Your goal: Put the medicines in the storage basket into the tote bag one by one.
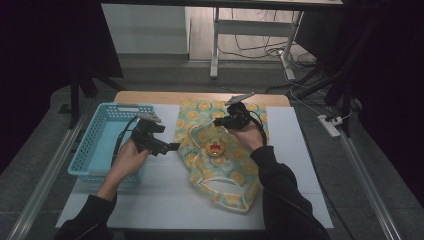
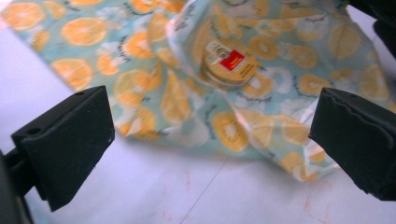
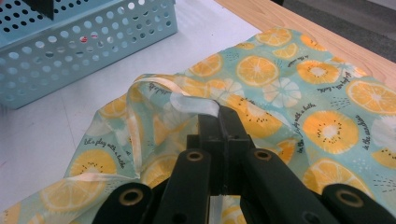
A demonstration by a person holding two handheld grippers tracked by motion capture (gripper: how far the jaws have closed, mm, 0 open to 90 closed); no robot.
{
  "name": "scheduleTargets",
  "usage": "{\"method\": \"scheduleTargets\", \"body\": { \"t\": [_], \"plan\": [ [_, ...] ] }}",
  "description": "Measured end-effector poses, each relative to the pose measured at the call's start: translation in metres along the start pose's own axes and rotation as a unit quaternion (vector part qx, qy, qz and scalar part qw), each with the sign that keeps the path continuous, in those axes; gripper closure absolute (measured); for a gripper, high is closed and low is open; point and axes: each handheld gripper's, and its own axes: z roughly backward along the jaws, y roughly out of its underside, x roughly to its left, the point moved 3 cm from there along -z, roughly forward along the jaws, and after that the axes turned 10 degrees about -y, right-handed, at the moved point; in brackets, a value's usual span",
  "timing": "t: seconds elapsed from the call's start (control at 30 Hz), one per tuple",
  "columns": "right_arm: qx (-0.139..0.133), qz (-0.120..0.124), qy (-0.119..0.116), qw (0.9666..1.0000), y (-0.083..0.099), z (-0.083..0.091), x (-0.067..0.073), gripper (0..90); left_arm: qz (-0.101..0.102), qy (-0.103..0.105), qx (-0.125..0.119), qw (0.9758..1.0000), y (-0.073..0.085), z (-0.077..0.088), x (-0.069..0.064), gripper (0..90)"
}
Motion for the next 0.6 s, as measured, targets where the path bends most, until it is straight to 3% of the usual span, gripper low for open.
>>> {"method": "scheduleTargets", "body": {
  "t": [0.23, 0.6],
  "plan": [
    [0.001, 0.000, 0.001, 1.0000, 0.001, 0.000, 0.000, 90.0, 0.012, -0.032, 0.010, 0.9994, 0.012, 0.018, 0.015, 0.0],
    [0.003, -0.001, 0.001, 1.0000, 0.003, -0.002, -0.001, 90.0, 0.058, -0.066, 0.025, 0.9958, 0.035, 0.038, 0.041, 0.0]
  ]
}}
